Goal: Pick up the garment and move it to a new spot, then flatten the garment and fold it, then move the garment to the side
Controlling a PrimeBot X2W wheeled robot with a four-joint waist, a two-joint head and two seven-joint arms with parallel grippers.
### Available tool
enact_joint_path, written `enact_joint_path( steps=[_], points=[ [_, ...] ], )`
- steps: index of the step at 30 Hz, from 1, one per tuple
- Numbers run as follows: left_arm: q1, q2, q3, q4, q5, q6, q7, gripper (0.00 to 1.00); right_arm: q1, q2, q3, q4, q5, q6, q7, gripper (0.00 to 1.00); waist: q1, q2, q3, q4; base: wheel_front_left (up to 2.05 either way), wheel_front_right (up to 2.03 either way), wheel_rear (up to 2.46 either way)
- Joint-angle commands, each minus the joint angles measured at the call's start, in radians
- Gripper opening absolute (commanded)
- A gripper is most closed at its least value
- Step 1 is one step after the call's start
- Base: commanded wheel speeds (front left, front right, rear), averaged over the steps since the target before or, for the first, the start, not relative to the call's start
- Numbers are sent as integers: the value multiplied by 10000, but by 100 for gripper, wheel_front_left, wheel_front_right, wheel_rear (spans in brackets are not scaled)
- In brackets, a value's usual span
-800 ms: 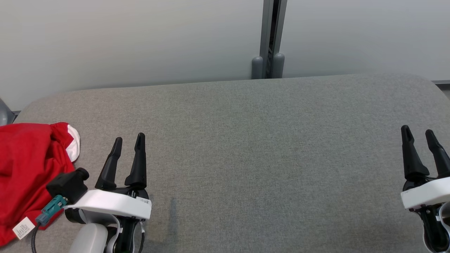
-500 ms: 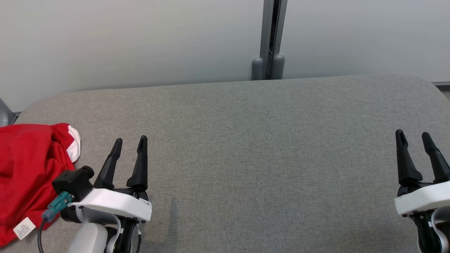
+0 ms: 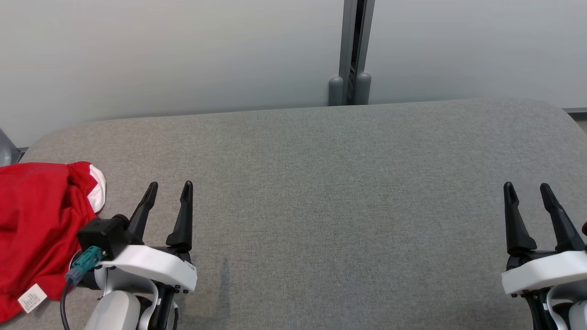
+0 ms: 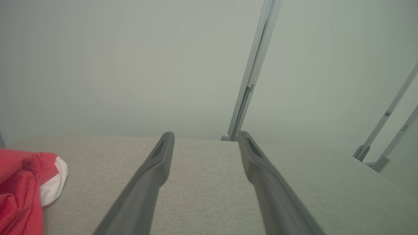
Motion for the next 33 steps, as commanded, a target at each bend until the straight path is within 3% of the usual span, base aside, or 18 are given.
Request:
enact_joint_path(
  steps=[1,33],
  points=[
    [-88,86,62,-40,239,68,41,100,28,-27,48,7,-200,18,-169,100,0,0,-2,7,0,0,0],
    [50,263,34,131,2204,574,783,100,394,275,331,111,-1401,19,-280,100,0,0,-137,55,0,0,0]
  ],
)
